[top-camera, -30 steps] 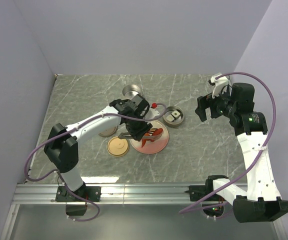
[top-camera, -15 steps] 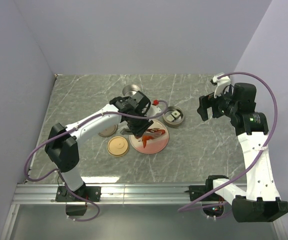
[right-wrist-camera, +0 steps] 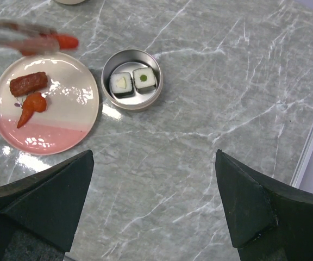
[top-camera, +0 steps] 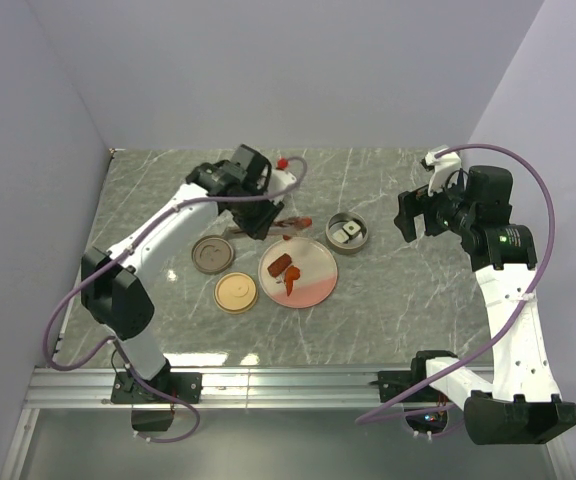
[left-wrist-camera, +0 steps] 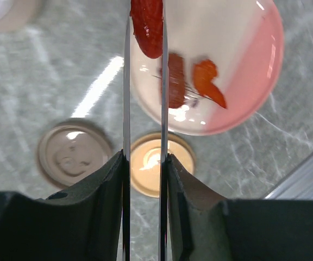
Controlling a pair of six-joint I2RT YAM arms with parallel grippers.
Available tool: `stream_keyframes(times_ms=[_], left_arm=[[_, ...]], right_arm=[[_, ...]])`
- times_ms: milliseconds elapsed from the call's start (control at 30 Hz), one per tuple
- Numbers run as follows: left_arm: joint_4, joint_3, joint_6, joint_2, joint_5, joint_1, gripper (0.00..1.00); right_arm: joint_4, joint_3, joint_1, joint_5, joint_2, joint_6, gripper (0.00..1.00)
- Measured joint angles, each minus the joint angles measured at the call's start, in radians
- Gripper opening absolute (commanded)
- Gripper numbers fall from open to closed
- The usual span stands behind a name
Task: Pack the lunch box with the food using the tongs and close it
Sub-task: Place the food into the lunch box
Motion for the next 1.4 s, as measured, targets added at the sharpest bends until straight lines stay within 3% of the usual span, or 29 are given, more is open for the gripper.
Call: stream_keyframes(times_ms=[167,433,1400], left_arm=[[-0.037,0.166,0.023,0.029,0.008,0.119,0.16],[-0.058,0.462,0.076,0.204,-0.013,0.263,0.16],[-0.013,0.473,0.148,0.427,-0.072,0.289,0.2]], right_arm=[[0.003,0.0,0.0,0.0,0.001,0.002,1.0],[0.003,0.0,0.0,0.0,0.023,0.004,1.0],[0.004,0.0,0.0,-0.004,0.055,0.008,1.0]])
